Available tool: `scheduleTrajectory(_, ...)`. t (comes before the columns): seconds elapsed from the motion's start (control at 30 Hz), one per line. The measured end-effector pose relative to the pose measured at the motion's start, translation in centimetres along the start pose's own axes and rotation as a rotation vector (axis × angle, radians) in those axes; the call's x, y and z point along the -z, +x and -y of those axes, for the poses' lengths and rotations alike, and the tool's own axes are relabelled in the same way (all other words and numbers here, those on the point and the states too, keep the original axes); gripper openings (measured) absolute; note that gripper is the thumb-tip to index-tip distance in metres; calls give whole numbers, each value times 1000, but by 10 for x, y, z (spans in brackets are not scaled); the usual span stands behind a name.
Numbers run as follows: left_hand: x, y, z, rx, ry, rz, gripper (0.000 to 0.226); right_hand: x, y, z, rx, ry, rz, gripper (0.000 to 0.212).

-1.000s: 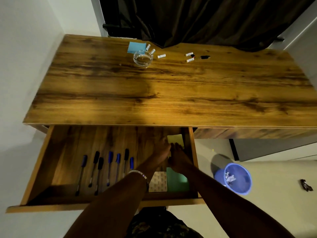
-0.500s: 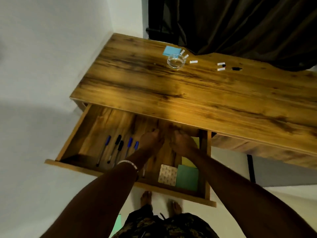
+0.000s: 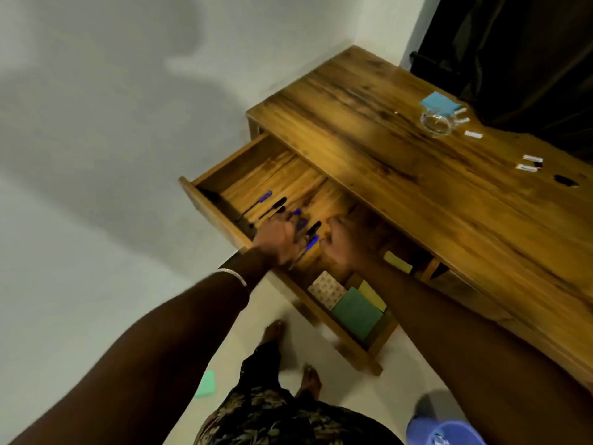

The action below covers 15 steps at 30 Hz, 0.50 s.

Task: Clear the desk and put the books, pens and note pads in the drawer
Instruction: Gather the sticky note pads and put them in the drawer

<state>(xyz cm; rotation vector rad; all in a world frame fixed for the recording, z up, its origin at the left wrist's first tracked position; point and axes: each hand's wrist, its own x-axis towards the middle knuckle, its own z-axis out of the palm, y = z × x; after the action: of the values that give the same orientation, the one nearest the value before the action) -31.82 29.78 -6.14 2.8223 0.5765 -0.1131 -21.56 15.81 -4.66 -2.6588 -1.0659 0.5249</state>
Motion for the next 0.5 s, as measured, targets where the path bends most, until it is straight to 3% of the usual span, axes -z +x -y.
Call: scheduleTrajectory(0.5,15,-157,76,340,48,-177,54,-19,-26,143,544,-186,-6,48)
